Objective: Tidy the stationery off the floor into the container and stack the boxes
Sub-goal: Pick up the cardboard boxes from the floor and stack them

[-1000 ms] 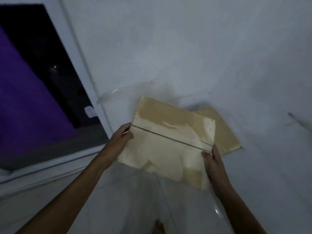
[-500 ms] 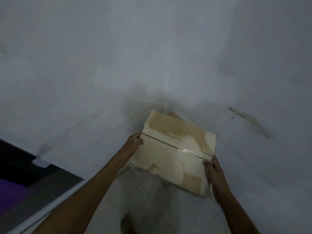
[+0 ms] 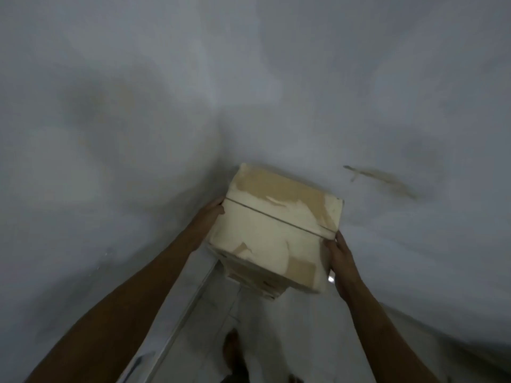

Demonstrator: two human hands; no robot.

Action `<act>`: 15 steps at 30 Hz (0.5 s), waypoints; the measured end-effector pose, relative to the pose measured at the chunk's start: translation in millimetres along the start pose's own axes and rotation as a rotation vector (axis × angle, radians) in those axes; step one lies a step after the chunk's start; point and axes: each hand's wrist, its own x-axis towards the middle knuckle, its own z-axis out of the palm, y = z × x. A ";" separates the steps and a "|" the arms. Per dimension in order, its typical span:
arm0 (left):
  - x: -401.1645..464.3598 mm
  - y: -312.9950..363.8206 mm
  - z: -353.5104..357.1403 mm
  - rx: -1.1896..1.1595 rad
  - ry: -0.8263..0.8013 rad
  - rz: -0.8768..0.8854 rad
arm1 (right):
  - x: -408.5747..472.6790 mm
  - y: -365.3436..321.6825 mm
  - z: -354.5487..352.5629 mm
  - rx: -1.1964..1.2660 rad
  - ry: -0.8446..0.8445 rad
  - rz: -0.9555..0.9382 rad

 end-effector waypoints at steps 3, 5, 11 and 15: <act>34.0 2.7 -7.9 0.026 -0.055 -0.004 | 1.2 -3.2 12.9 0.025 0.057 0.020; 50.1 3.7 -9.1 0.019 -0.086 -0.014 | 6.4 -4.7 19.3 0.040 0.106 0.038; 73.6 2.3 -5.8 -0.018 -0.186 0.021 | 21.0 -9.8 27.7 0.032 0.184 0.048; 84.8 4.8 -8.6 -0.012 -0.204 0.040 | 20.8 -6.6 35.2 0.029 0.192 0.059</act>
